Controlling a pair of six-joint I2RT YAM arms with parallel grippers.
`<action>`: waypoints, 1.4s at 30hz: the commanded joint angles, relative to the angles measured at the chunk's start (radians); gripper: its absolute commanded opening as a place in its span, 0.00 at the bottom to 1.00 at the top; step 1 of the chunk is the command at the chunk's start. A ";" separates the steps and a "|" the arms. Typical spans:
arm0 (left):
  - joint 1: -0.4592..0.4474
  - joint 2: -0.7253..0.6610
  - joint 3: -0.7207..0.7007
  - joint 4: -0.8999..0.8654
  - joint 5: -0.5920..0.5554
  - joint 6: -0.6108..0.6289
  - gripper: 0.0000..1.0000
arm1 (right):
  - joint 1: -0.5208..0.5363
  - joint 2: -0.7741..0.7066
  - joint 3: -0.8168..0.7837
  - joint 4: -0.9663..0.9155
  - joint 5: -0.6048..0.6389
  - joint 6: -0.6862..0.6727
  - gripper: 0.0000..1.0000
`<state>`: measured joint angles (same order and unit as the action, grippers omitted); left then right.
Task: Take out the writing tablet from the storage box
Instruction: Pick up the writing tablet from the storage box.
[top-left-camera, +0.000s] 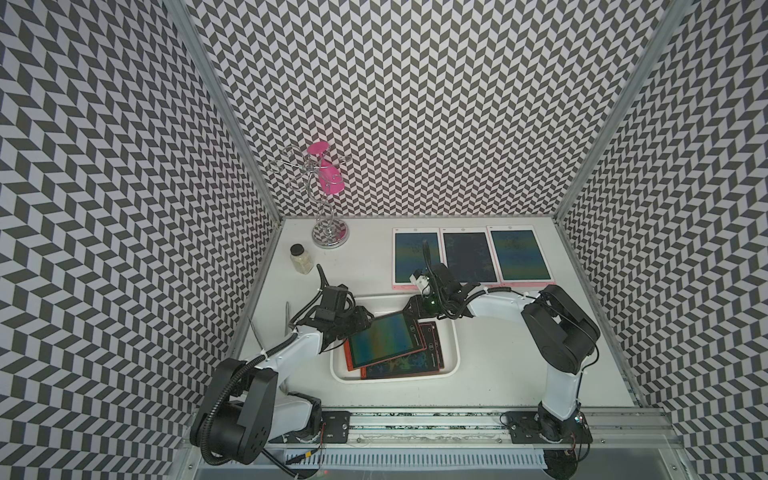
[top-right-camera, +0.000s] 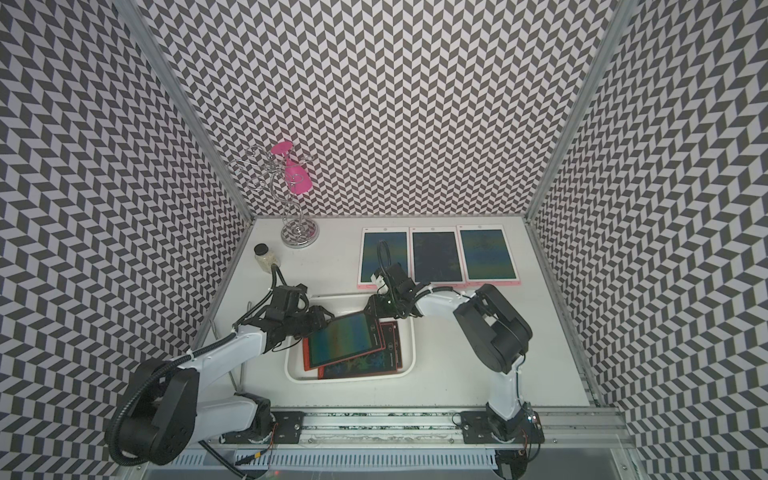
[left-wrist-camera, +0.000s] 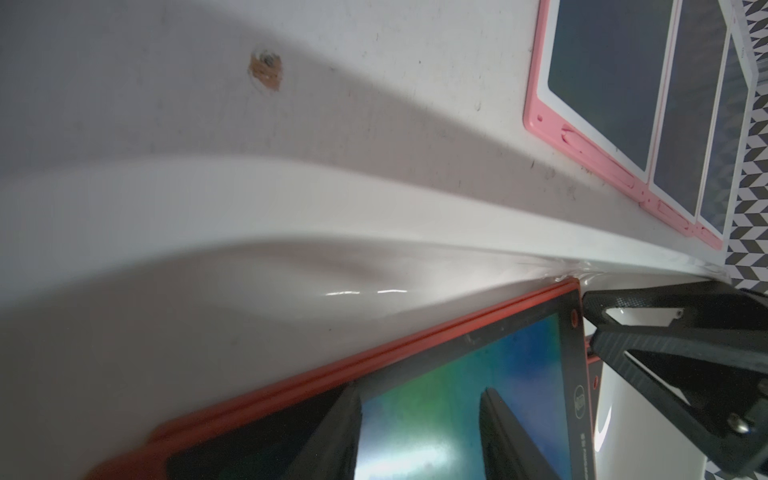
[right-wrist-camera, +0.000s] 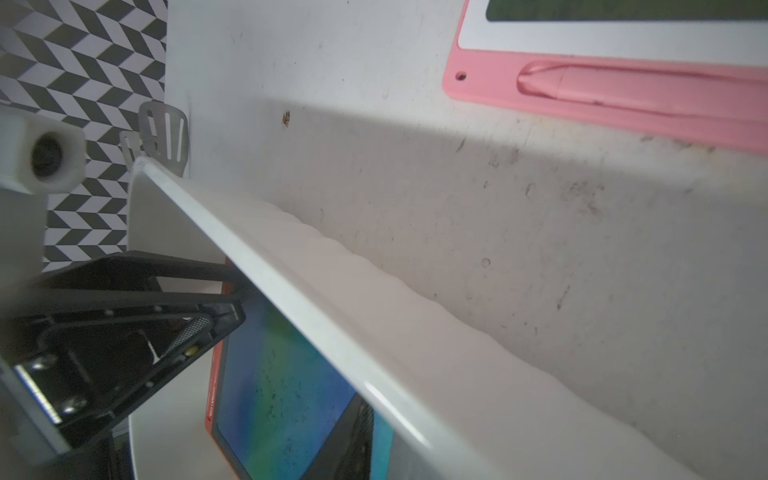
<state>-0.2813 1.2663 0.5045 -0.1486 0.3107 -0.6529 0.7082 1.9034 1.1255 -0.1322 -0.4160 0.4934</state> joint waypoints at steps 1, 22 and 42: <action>-0.004 0.023 -0.024 -0.007 0.001 -0.013 0.49 | -0.003 0.033 0.028 0.026 -0.018 -0.018 0.38; -0.006 0.022 -0.041 0.018 0.024 -0.016 0.47 | -0.001 0.051 0.023 0.026 0.057 0.005 0.38; -0.041 -0.216 0.034 -0.278 -0.106 -0.051 0.50 | 0.000 0.043 0.025 0.039 0.031 0.000 0.38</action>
<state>-0.3016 1.0447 0.5064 -0.3214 0.2455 -0.6788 0.7044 1.9324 1.1419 -0.1177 -0.3977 0.4980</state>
